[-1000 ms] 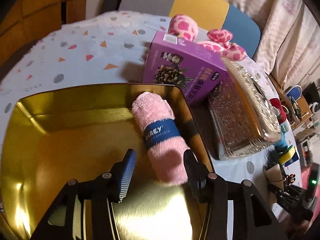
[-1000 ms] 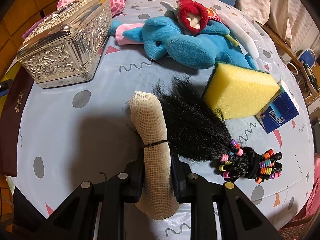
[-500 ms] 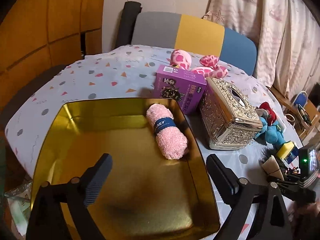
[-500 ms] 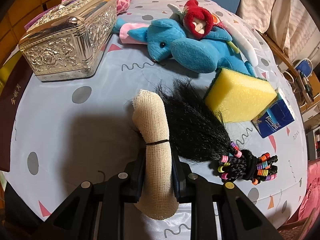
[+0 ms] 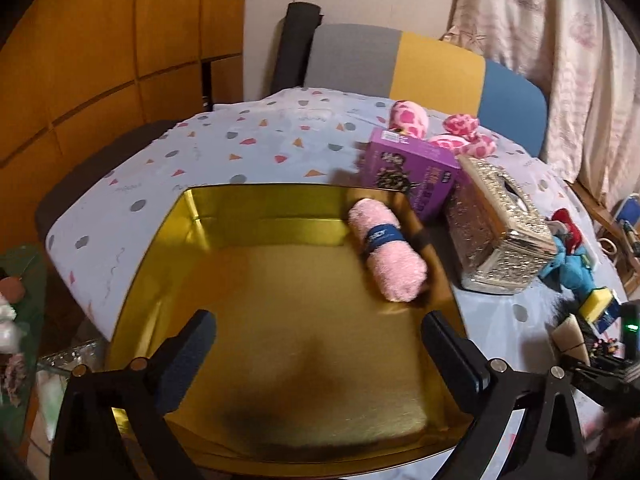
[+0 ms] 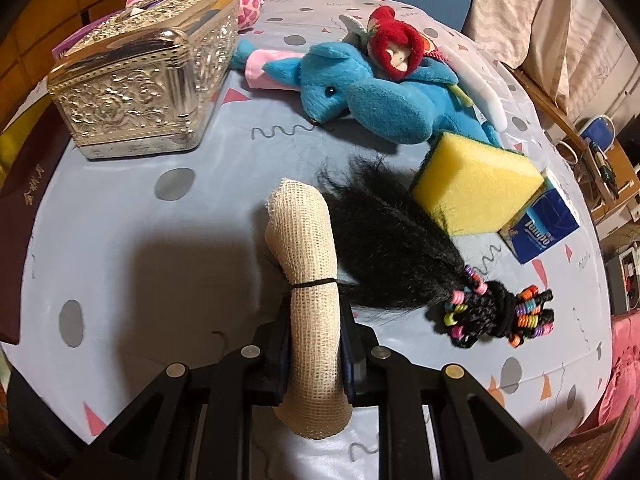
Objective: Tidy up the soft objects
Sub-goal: 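Carry the beige cloth into the gold tray beside the pink towel, open right tool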
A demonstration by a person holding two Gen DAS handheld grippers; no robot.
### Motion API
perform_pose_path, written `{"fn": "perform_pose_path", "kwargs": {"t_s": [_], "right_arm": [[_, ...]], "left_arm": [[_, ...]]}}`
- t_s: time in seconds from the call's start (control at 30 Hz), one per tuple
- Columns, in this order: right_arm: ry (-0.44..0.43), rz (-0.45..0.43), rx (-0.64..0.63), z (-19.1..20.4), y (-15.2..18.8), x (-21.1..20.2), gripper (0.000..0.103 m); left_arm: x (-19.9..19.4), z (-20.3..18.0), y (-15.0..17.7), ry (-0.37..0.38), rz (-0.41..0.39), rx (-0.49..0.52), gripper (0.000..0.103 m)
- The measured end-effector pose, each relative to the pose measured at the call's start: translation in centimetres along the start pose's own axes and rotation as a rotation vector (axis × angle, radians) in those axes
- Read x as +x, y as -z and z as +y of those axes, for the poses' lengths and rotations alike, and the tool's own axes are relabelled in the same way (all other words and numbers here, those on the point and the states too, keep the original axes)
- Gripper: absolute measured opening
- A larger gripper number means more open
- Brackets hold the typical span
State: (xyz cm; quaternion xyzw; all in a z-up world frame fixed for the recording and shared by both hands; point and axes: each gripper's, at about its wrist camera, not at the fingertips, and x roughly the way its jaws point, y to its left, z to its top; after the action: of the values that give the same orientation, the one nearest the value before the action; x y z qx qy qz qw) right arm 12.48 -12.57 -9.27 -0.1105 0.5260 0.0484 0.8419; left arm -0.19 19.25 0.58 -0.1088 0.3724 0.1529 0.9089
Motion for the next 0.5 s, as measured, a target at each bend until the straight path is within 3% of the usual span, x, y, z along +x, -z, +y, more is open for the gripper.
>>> {"fn": "perform_pose_path", "kwargs": {"t_s": [0.13,0.33,0.5], "right_arm": [[-0.077,0.013,0.006,1.0,0.0,-1.2,0.018],[-0.233,-0.091,-0.045,4.5,-1.4,-6.7,0.018],[-0.429,-0.176,-0.167,9.8,-3.6,-11.2,0.018]], "left_arm": [[-0.3,0.8,0.1,-0.012,-0.012,-0.010,0.103],[-0.3,2.2,-0.1,-0.034,-0.021,-0.041,0.103],[-0.7,3.7,-0.7,-0.104,-0.059,-0.055,0.103]]}}
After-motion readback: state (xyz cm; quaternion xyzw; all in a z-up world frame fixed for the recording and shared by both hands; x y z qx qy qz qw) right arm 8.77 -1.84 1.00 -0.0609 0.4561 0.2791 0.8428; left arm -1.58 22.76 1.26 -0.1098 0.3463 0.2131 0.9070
